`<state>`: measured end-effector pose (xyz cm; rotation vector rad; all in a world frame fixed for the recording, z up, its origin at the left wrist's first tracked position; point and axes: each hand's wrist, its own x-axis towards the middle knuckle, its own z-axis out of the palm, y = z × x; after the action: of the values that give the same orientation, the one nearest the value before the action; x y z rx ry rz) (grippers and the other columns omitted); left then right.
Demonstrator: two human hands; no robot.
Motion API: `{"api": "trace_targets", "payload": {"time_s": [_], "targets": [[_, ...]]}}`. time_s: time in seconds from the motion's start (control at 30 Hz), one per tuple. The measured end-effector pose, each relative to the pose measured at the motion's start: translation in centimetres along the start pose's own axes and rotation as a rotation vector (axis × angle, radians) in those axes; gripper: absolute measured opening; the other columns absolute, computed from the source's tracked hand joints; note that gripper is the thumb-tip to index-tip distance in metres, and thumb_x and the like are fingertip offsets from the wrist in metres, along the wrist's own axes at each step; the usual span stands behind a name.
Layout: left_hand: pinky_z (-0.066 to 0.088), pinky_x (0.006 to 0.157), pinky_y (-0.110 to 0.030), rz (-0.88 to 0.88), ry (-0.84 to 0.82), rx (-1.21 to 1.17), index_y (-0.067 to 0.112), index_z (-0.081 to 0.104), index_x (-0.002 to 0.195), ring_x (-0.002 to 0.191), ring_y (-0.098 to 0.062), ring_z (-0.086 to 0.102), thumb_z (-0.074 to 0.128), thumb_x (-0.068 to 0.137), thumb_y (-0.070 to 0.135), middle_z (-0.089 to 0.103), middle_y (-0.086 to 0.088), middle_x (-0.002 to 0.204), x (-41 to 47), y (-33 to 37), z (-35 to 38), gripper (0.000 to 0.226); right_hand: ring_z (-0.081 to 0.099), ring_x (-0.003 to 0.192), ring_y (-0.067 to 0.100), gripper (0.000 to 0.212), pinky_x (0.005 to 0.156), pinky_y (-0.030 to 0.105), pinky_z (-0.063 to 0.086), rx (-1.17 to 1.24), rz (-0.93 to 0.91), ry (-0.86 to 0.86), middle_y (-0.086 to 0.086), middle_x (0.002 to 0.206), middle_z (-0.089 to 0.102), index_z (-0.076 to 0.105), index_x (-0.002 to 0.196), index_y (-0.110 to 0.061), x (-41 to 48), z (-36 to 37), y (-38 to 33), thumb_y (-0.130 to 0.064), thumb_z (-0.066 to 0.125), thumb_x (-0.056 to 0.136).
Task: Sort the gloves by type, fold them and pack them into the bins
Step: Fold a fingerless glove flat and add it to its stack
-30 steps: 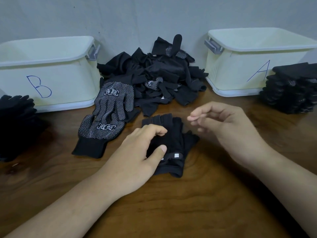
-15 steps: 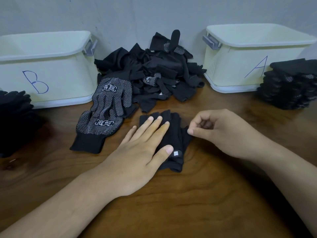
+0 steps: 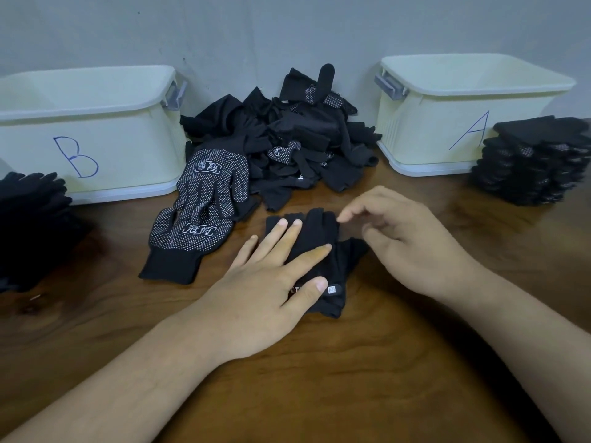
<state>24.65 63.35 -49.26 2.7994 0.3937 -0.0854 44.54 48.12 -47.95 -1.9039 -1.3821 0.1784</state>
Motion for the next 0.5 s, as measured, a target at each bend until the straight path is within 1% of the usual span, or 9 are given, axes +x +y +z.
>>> {"api": "trace_targets", "payload": {"time_s": [0.07, 0.1, 0.17, 0.2, 0.23, 0.27, 0.37, 0.43, 0.5], "targets": [[-0.01, 0.131, -0.035, 0.025, 0.042, -0.071, 0.056, 0.013, 0.163, 0.15, 0.01, -0.032, 0.016, 0.106, 0.068, -0.017, 0.023, 0.173, 0.1, -0.4, 0.1, 0.059, 0.065, 0.107, 0.01, 0.021, 0.089, 0.017, 0.048, -0.001, -0.078, -0.007, -0.017, 0.111, 0.065, 0.076, 0.109, -0.03, -0.1, 0.8, -1.0, -0.012, 0.069, 0.1], [-0.007, 0.131, -0.029, 0.028, 0.094, -0.169, 0.054, 0.025, 0.161, 0.153, 0.012, -0.022, 0.022, 0.107, 0.066, -0.005, 0.025, 0.174, 0.2, -0.6, 0.0, 0.055, 0.063, 0.106, 0.01, 0.014, 0.087, 0.014, 0.045, -0.053, -0.116, -0.036, -0.017, 0.108, 0.066, 0.077, 0.107, -0.03, -0.2, 1.2, -1.2, -0.02, 0.073, 0.099], [0.01, 0.125, -0.013, -0.024, 0.3, -0.478, 0.048, 0.054, 0.145, 0.152, 0.016, 0.013, 0.038, 0.109, 0.056, 0.032, 0.031, 0.164, 0.3, -1.2, -0.4, 0.04, 0.059, 0.102, 0.013, 0.004, 0.081, 0.016, 0.044, -0.14, -0.165, -0.089, -0.018, 0.102, 0.066, 0.077, 0.101, -0.033, -0.6, 1.5, -1.2, -0.031, 0.077, 0.097], [0.022, 0.117, -0.008, -0.077, 0.407, -0.62, 0.045, 0.064, 0.132, 0.142, 0.017, 0.034, 0.046, 0.109, 0.049, 0.049, 0.031, 0.151, 0.3, -1.6, -0.7, 0.029, 0.058, 0.101, 0.014, 0.002, 0.079, 0.019, 0.046, -0.148, -0.177, -0.095, -0.018, 0.1, 0.066, 0.077, 0.098, -0.033, -0.7, 1.5, -1.2, -0.033, 0.077, 0.096], [0.034, 0.107, -0.007, -0.134, 0.484, -0.7, 0.042, 0.068, 0.122, 0.128, 0.014, 0.051, 0.052, 0.109, 0.041, 0.061, 0.027, 0.135, 0.3, -2.0, -1.0, 0.02, 0.058, 0.101, 0.016, 0.002, 0.079, 0.022, 0.047, -0.138, -0.186, -0.088, -0.017, 0.1, 0.067, 0.077, 0.096, -0.033, -0.8, 1.4, -1.2, -0.035, 0.077, 0.096], [0.041, 0.098, -0.01, -0.173, 0.53, -0.716, 0.039, 0.069, 0.115, 0.115, 0.007, 0.061, 0.057, 0.108, 0.034, 0.068, 0.023, 0.122, 0.2, -2.4, -1.2, 0.015, 0.059, 0.102, 0.017, 0.002, 0.079, 0.024, 0.049, -0.119, -0.19, -0.076, -0.016, 0.099, 0.067, 0.078, 0.095, -0.033, -0.9, 1.2, -1.4, -0.035, 0.077, 0.097], [0.048, 0.086, -0.018, -0.176, 0.566, -0.669, 0.032, 0.072, 0.102, 0.096, -0.002, 0.068, 0.063, 0.104, 0.027, 0.072, 0.018, 0.1, 0.2, -3.0, -1.5, 0.01, 0.061, 0.103, 0.018, 0.003, 0.082, 0.029, 0.051, -0.077, -0.227, -0.059, -0.015, 0.1, 0.068, 0.08, 0.097, -0.031, -1.1, 0.6, -2.1, -0.034, 0.078, 0.096], [0.049, 0.077, -0.018, -0.155, 0.518, -0.617, 0.03, 0.073, 0.094, 0.084, -0.004, 0.066, 0.067, 0.102, 0.027, 0.071, 0.016, 0.09, 0.1, -3.0, -1.5, 0.01, 0.062, 0.103, 0.016, 0.017, 0.084, 0.03, 0.051, -0.088, -0.269, -0.127, -0.016, 0.104, 0.067, 0.08, 0.105, -0.03, -1.4, 0.3, -2.4, -0.042, 0.081, 0.093], [0.051, 0.072, -0.022, -0.131, 0.418, -0.576, 0.032, 0.073, 0.091, 0.076, -0.008, 0.063, 0.071, 0.099, 0.028, 0.07, 0.009, 0.088, 0.0, -3.1, -1.8, 0.009, 0.06, 0.106, 0.012, 0.034, 0.087, 0.028, 0.051, -0.175, -0.297, -0.224, -0.021, 0.11, 0.064, 0.078, 0.116, -0.033, -1.7, 0.5, -2.6, -0.056, 0.079, 0.091]]}}
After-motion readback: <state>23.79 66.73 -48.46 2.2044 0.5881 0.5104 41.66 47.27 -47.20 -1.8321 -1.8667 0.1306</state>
